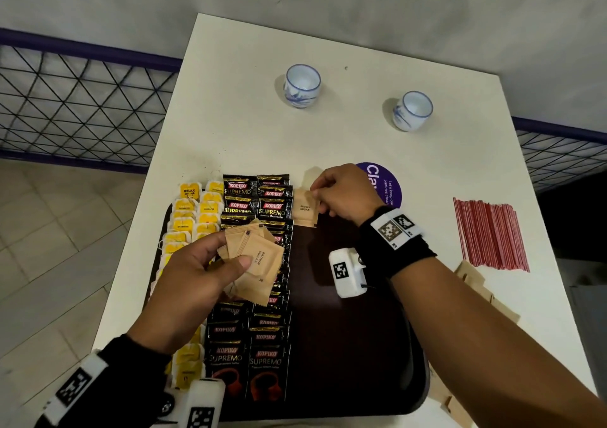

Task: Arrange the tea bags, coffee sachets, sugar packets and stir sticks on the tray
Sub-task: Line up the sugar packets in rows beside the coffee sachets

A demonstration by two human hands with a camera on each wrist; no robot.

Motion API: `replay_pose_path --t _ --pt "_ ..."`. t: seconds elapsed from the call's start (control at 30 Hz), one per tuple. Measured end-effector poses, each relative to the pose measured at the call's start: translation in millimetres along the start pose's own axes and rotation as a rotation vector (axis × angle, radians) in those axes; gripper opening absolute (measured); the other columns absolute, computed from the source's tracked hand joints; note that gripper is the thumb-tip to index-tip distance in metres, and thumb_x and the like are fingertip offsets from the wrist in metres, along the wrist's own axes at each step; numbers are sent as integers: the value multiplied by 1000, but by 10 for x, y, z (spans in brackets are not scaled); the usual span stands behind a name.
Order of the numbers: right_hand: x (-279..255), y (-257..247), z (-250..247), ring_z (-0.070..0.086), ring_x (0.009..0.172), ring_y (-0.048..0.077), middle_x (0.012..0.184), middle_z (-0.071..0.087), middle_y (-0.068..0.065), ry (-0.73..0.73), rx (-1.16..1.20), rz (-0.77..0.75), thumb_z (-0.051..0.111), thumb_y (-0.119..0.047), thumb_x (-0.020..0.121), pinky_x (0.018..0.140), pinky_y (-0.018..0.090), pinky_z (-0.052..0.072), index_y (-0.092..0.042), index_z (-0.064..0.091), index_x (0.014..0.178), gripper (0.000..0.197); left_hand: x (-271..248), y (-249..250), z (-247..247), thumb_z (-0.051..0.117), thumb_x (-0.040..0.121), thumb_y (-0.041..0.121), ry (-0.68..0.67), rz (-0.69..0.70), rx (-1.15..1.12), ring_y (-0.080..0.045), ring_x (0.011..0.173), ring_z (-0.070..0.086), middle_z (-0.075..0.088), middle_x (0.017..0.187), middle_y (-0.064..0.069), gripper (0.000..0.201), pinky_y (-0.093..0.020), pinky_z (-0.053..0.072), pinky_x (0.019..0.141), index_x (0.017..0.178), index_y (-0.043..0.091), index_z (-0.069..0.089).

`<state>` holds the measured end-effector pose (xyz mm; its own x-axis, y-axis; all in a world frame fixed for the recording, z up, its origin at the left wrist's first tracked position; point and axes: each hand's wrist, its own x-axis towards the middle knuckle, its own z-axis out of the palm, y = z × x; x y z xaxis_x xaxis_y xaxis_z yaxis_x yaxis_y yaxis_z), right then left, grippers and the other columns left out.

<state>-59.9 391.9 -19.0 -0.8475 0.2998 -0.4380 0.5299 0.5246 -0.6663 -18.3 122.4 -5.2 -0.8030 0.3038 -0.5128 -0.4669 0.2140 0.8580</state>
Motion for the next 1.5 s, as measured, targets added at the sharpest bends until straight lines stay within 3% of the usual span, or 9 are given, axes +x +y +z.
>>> replay_pose_path --t 0.2,0.4,0.57,0.8,0.9,1.0,1.17,1.33,1.5 --pt "-34 4 -11 55 38 0 61 67 8 18 11 -2 63 -3 87 40 16 42 -7 71 89 9 15 -19 -6 69 91 6 -12 4 -14 -22 105 73 79 105 5 32 -45 57 86 112 30 73" --pt "-36 40 5 54 37 0 60 66 6 27 31 -9 63 -2 87 40 17 42 -9 70 88 10 23 -27 7 69 91 5 -23 2 -10 -23 105 73 79 106 3 35 -54 55 94 103 37 77" --pt "-33 48 6 54 37 0 61 67 7 29 32 -15 62 -2 89 40 16 42 -10 70 88 12 16 -24 20 69 91 5 -22 -5 -12 -23 106 72 78 106 3 31 -57 54 96 108 32 75" --pt "-8 35 0 54 38 0 62 68 8 41 25 -34 61 -3 90 41 17 43 -13 70 85 14 25 -13 25 69 91 7 -26 -16 -6 -22 105 73 78 106 4 30 -52 57 93 111 30 73" --pt "-16 39 2 54 37 0 62 68 8 40 45 -16 61 -3 91 41 15 42 -9 71 89 11 32 -21 28 69 91 7 -30 -11 -8 -23 103 73 79 104 5 31 -43 58 82 111 30 73" --pt "-18 49 2 57 39 7 62 69 10 42 50 -14 61 -3 90 43 18 45 -8 70 88 11 43 -26 33 69 91 7 -26 -7 -3 -21 101 73 79 104 6 31 -34 55 74 112 30 72" --pt "-22 56 16 65 46 15 66 72 17 32 77 -24 59 -1 90 50 21 52 -9 68 84 13 48 -25 50 69 91 6 -21 -18 -7 -21 102 74 79 105 4 32 -43 58 84 115 27 72" --pt "-4 67 69 72 62 33 65 71 19 36 112 -41 57 0 90 63 37 60 -9 66 82 15 59 -45 39 68 91 5 -34 1 -16 -20 100 74 79 104 4 31 -33 54 73 113 28 73" --pt "-2 74 80 72 60 31 65 72 18 34 127 -38 58 0 90 65 37 61 -8 67 83 14 62 -47 36 69 91 6 -32 -3 -25 -22 103 73 78 105 4 31 -43 56 82 113 28 73"
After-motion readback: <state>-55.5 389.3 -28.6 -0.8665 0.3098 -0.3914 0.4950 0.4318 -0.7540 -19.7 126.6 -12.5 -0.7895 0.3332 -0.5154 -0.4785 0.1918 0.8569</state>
